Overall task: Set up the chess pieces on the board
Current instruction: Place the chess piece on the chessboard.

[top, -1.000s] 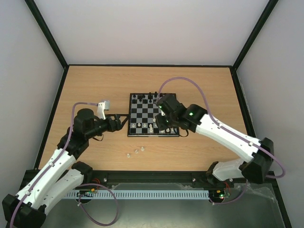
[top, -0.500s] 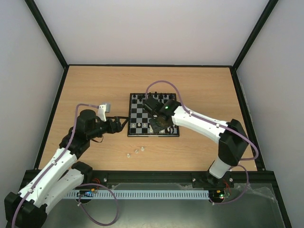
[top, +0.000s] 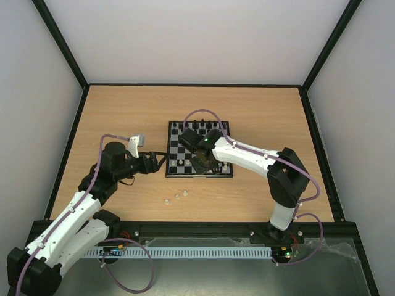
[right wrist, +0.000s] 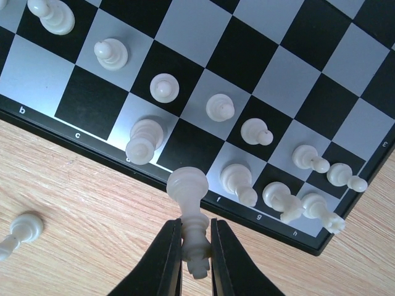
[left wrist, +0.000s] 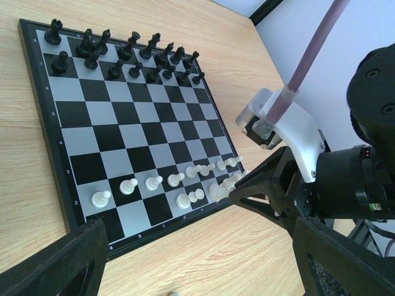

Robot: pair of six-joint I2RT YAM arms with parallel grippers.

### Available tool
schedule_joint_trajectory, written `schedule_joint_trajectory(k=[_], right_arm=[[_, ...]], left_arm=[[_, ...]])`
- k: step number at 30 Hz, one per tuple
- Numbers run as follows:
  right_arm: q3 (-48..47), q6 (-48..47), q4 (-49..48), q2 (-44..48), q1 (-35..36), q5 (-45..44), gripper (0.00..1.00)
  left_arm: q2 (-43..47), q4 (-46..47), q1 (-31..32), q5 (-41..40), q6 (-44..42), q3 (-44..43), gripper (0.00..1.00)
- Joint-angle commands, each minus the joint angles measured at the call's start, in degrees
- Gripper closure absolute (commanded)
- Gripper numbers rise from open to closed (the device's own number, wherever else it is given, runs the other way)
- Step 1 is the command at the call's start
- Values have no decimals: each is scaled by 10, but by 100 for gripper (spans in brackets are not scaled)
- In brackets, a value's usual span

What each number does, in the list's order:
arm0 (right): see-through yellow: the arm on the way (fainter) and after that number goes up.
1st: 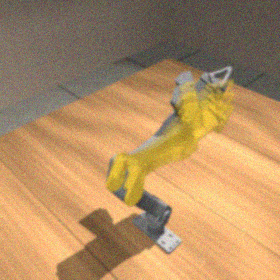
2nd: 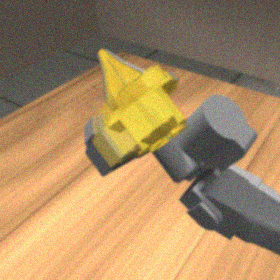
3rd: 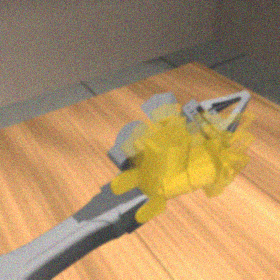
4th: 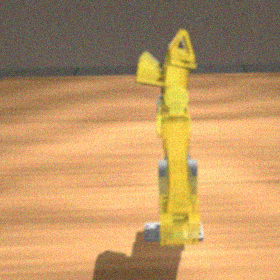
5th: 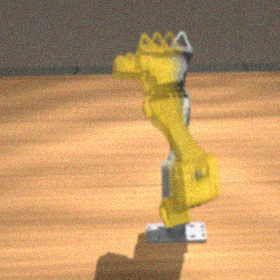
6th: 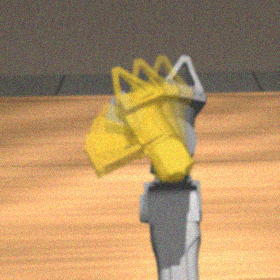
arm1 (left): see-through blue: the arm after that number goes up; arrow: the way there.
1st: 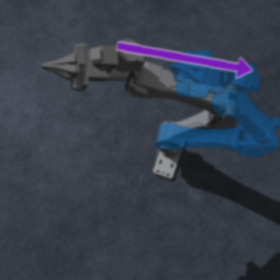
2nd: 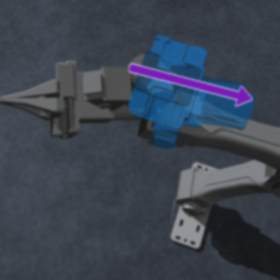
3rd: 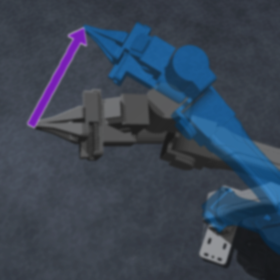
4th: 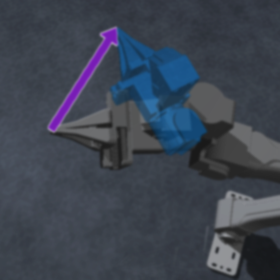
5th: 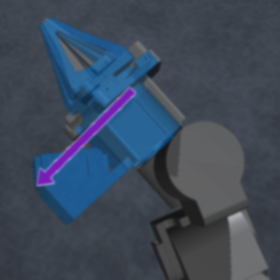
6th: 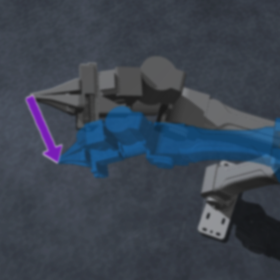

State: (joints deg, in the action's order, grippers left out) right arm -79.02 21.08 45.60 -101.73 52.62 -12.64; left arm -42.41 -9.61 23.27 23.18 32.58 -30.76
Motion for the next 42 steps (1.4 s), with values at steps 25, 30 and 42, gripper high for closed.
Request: schedule_joint_trajectory(k=[25,30,42], right_arm=[[-19,-26,16,-62,-8,1,88],[-19,-28,14,-65,-9,0,88],[-17,-31,9,-71,-16,-2,87]], left_arm=[[5,13,-8,19,-6,7,15],[5,13,-8,21,-6,7,15],[5,14,-8,24,-6,8,15]])
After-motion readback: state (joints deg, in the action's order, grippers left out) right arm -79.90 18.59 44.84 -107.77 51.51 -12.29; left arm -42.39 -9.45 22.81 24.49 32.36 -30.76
